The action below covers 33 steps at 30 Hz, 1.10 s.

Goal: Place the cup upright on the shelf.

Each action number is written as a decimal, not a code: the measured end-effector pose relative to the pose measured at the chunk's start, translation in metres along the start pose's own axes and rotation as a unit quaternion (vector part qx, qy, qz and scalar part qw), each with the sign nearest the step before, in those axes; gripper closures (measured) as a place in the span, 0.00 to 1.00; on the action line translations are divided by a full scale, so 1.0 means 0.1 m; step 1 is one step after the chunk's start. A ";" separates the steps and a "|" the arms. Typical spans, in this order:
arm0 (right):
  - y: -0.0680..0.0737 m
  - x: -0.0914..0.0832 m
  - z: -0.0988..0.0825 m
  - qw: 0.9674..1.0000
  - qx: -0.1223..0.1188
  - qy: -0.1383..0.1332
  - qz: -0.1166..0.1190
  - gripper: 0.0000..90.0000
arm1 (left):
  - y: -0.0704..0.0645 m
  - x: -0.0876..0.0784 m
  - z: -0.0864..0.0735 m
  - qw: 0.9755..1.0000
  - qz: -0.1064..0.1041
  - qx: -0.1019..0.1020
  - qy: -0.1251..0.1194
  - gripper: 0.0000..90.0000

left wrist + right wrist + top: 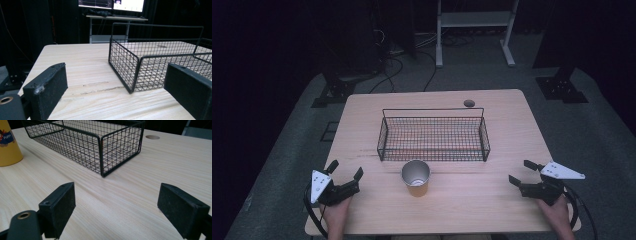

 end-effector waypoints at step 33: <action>0.01 0.01 0.00 1.000 -0.001 0.003 -0.002 0.15 | -0.27 0.01 0.04 0.995 -0.085 0.044 -0.007 0.04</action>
Point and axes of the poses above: each handheld gripper's, and its own axes: x roughly forward along the jaws, z roughly out of its top, y roughly to its left, the point moved 1 cm from there along x, roughly forward along the jaws, and after that the axes turned 8 degrees about y, right-handed, at the moved point
